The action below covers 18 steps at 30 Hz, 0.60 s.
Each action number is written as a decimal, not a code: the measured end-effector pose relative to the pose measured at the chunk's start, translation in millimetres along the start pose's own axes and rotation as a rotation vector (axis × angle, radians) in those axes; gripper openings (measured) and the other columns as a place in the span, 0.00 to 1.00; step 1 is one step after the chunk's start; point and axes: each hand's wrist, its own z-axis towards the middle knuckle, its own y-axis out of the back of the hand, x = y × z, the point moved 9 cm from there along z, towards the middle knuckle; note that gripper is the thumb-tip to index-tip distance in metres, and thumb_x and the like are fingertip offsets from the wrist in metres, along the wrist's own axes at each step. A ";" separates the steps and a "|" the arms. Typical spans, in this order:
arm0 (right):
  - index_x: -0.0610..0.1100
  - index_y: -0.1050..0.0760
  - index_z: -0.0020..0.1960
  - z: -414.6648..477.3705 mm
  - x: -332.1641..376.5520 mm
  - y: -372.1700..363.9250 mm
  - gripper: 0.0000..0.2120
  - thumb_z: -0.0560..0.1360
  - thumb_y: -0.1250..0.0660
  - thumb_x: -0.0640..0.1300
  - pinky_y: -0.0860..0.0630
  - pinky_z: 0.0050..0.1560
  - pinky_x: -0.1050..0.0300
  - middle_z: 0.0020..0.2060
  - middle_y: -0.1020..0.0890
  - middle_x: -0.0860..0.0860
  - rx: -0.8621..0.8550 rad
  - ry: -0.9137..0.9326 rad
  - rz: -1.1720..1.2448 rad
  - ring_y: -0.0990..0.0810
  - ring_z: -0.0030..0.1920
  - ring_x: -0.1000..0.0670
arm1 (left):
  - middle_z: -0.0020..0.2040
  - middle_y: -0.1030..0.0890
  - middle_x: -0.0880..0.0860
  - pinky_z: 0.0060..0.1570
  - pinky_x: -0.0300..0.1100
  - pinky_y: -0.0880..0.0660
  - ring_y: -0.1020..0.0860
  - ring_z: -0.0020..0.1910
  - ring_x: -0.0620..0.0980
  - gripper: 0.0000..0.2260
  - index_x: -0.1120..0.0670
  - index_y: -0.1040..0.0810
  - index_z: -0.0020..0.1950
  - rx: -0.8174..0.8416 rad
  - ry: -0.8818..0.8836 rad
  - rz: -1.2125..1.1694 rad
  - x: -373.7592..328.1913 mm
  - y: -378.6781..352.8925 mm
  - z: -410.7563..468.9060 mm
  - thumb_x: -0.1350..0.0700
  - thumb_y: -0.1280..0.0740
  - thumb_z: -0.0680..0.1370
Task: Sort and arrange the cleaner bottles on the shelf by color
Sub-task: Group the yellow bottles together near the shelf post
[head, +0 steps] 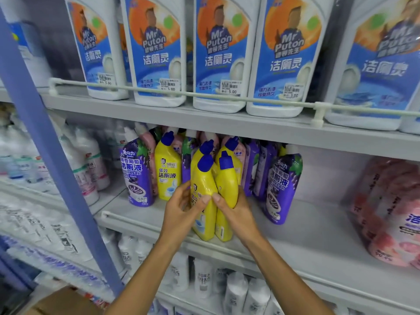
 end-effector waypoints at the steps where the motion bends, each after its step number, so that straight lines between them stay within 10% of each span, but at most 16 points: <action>1: 0.54 0.24 0.64 0.0 -1.1 -4.5 0.16 0.78 0.27 0.52 0.18 0.60 0.46 0.57 0.14 0.53 -0.013 -0.001 0.000 0.16 0.58 0.53 | 0.56 0.14 0.46 0.51 0.32 0.21 0.16 0.56 0.41 0.20 0.48 0.23 0.63 0.000 -0.009 -0.001 -0.8 5.0 1.8 0.59 0.24 0.73; 11: 0.55 0.23 0.58 -11.5 2.5 -17.7 0.11 0.77 0.28 0.55 0.18 0.54 0.53 0.52 0.14 0.54 -0.234 0.045 -0.054 0.15 0.53 0.56 | 0.63 0.16 0.42 0.63 0.37 0.22 0.20 0.65 0.40 0.30 0.53 0.27 0.75 0.110 -0.010 -0.026 1.9 11.4 14.3 0.51 0.25 0.74; 18: 0.52 0.26 0.64 -11.9 -2.2 -25.6 0.19 0.77 0.30 0.59 0.19 0.57 0.52 0.55 0.16 0.54 -0.326 0.019 -0.067 0.17 0.56 0.56 | 0.72 0.23 0.43 0.72 0.48 0.29 0.26 0.72 0.43 0.27 0.39 0.31 0.77 0.287 -0.044 0.106 10.2 8.4 28.4 0.39 0.30 0.79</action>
